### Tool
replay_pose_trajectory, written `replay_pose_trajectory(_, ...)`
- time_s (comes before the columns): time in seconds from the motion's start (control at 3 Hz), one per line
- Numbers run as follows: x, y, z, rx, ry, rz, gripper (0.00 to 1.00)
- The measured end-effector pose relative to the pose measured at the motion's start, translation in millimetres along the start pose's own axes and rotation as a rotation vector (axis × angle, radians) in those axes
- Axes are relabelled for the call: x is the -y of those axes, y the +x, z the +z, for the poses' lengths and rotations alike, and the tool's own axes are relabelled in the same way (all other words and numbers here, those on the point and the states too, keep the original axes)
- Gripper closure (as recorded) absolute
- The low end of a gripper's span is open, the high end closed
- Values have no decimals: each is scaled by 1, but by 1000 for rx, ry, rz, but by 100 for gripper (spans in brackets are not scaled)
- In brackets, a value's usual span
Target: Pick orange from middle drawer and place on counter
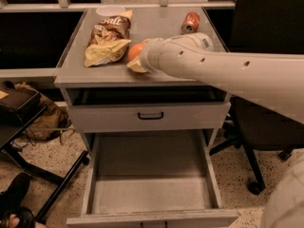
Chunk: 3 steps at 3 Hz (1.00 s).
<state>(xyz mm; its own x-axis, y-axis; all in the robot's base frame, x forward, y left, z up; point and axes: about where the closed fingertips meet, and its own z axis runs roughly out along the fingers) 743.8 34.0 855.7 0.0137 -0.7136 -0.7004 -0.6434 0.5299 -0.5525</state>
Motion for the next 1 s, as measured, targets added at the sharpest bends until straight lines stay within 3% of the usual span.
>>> replay_pose_trajectory(1.0, 0, 0, 0, 0, 0, 0, 12)
